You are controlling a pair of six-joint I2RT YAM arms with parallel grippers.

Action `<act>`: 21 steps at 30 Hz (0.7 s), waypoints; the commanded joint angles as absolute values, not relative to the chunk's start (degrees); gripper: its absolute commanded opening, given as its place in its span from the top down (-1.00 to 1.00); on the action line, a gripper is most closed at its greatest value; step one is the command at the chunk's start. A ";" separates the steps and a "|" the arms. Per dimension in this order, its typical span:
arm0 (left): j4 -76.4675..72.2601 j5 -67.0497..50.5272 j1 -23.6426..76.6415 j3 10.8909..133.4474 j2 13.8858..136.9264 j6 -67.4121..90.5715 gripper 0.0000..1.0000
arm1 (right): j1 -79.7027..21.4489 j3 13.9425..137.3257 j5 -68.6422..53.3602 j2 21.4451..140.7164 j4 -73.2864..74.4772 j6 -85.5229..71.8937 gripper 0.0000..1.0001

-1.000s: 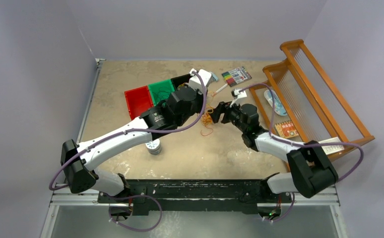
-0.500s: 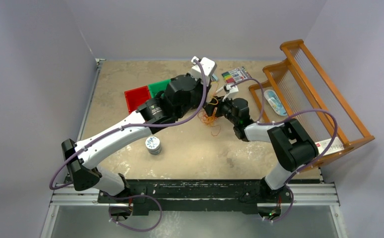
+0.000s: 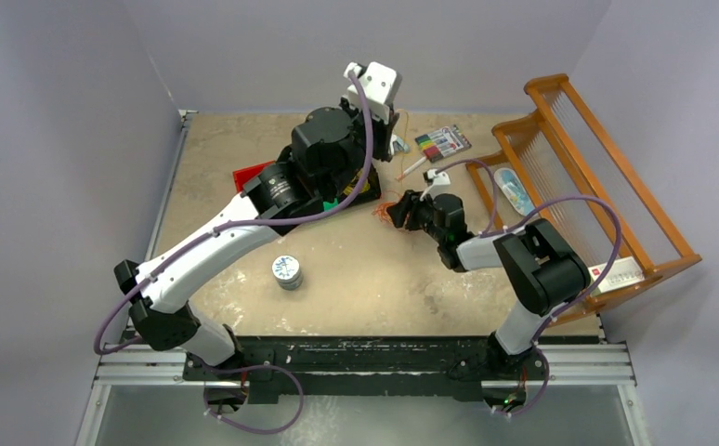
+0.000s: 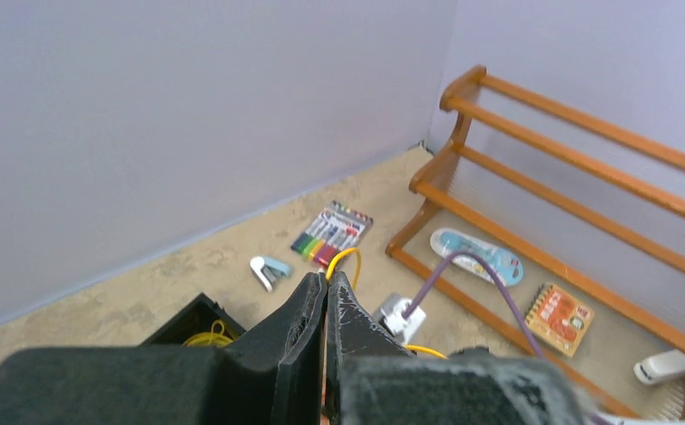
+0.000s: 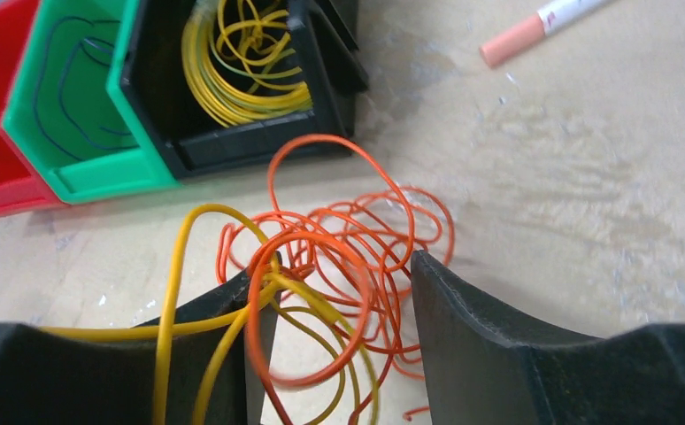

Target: Untangle the cables

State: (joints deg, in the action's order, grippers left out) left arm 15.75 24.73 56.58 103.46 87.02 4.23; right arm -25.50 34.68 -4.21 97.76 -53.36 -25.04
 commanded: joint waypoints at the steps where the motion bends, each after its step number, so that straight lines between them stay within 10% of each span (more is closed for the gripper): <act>1: 14.13 27.06 56.16 110.70 88.23 0.82 1.00 | -25.71 32.10 -0.91 95.97 -55.04 -28.33 -0.14; 21: 14.38 29.97 55.99 127.85 94.70 -9.77 1.00 | -25.65 25.77 3.34 93.37 -53.17 -32.94 -0.07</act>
